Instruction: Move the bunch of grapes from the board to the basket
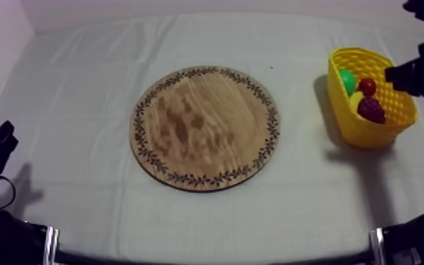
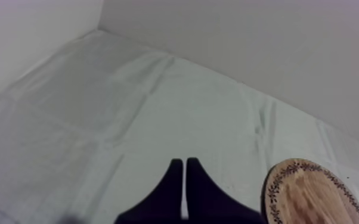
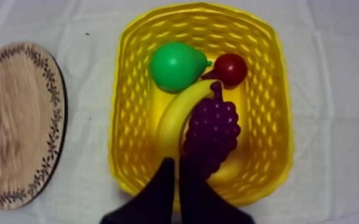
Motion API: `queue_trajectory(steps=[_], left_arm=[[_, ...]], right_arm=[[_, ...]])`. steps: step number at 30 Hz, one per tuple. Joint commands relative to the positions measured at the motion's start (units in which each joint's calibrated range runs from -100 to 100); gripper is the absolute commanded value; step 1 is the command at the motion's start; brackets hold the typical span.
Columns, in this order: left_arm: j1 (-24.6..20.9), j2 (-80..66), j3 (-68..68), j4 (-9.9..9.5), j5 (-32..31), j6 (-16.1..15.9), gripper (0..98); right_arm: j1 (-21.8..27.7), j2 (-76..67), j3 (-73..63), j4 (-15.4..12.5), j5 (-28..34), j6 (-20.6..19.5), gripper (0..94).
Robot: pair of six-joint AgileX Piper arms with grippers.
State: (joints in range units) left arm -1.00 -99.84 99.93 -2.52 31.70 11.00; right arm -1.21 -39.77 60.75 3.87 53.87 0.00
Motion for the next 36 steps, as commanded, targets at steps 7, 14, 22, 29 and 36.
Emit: queue_trajectory(steps=[7,14,22,29,36], left_arm=[[0.02,0.02,-0.04,0.01,-0.01,0.01,0.0],[0.02,0.02,-0.04,0.01,-0.01,0.01,0.0],[0.02,0.02,-0.04,0.01,-0.01,0.01,0.0],[0.02,0.02,-0.04,0.01,-0.01,0.01,0.0],[0.02,0.02,-0.04,0.01,-0.01,0.01,0.0]], right_arm=[[-1.22,-22.83,19.56,-5.13,-10.07,2.45,0.3],[-1.04,-36.28,31.29,-11.36,-12.53,5.88,0.3],[-2.18,-47.06,36.13,-9.44,-13.07,2.5,0.4],[-3.32,-54.06,38.32,-5.85,-15.5,14.4,0.5],[-4.36,-55.83,38.77,-5.61,-16.24,12.11,0.6]])
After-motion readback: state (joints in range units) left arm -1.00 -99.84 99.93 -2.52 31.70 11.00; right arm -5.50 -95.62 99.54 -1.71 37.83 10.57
